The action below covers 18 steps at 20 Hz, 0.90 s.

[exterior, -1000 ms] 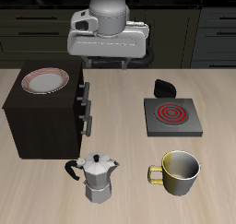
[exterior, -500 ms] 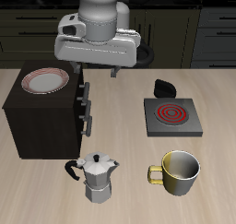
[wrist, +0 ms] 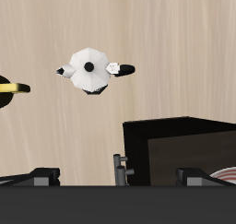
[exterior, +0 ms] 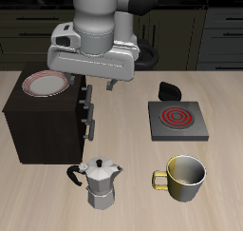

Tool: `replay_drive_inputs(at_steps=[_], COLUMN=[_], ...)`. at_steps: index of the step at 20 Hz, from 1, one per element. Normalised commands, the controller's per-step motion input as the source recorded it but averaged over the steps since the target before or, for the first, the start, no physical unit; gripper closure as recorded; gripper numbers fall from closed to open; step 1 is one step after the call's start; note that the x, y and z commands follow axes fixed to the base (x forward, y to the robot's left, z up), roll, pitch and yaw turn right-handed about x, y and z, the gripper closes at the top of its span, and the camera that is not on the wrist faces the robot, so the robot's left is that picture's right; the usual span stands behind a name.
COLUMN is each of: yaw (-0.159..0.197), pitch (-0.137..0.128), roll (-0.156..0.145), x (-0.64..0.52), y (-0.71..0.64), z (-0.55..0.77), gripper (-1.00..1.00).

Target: Place moka pot on the flat stove and turn off the stove

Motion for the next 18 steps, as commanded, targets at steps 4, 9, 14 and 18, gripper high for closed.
replay_drive_inputs(at_steps=[4,9,14,18], yaw=[0.000,0.024,-0.030,-0.023], pitch=[-0.013,-0.022,-0.018,-0.015], roll=[0.001,0.028,-0.027,0.013], x=[0.30,0.25,0.26,0.22], y=[-0.02,0.04,-0.06,0.00], z=[-0.05,0.03,0.04,0.10], gripper=[-1.00,-1.00,-1.00,-1.00])
